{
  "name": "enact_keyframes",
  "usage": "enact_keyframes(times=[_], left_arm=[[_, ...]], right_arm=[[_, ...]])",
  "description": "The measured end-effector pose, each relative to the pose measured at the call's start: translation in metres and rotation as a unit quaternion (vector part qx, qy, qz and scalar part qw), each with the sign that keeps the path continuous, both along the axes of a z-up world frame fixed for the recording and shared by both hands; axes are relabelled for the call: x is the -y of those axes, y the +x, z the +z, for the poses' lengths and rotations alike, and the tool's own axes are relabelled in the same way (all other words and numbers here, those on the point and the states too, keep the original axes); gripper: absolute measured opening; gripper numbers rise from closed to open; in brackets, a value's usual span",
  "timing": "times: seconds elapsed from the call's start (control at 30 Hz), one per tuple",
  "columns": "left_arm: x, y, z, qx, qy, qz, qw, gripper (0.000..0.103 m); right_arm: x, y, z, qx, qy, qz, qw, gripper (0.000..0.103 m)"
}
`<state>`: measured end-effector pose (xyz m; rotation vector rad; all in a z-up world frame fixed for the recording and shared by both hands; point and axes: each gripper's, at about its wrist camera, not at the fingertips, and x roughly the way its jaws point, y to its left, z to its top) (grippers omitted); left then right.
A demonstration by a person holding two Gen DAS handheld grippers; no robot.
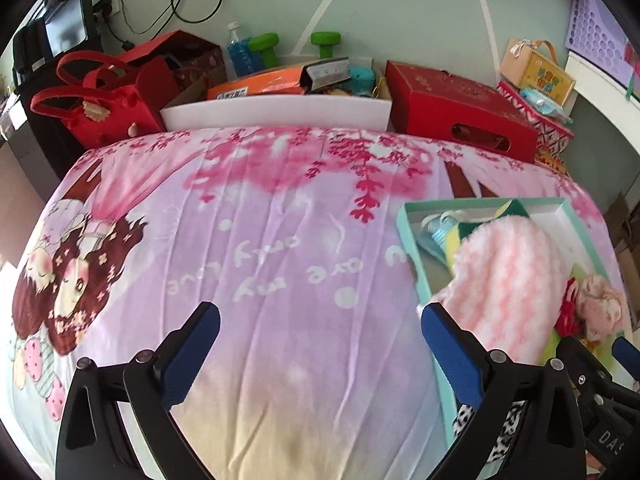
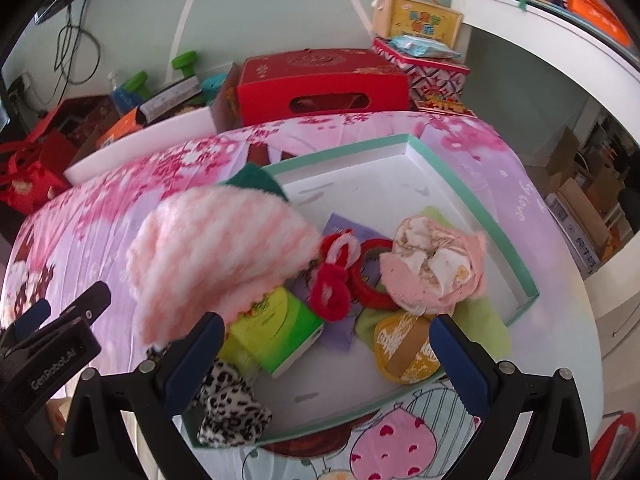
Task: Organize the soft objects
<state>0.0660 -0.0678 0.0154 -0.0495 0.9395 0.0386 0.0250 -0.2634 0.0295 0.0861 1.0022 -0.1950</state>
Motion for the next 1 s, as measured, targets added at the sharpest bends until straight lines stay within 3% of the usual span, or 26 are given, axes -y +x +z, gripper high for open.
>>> enact_keyframes(times=[0.4, 0.53, 1.0], left_arm=[[-0.019, -0.026, -0.009, -0.066, 0.034, 0.007, 0.9972, 0.101], [-0.027, -0.039, -0.002, -0.065, 0.018, 0.008, 0.9977, 0.101], [-0.033, -0.072, 0.014, -0.058, 0.016, -0.003, 0.9982, 0.101]], right_arm=[[-0.025, -0.019, 0.009, -0.025, -0.019, 0.04, 0.999, 0.103], [-0.033, -0.028, 0.015, -0.022, -0.017, 0.048, 0.998, 0.103], [-0.053, -0.051, 0.024, -0.025, -0.034, 0.063, 0.997, 0.103]])
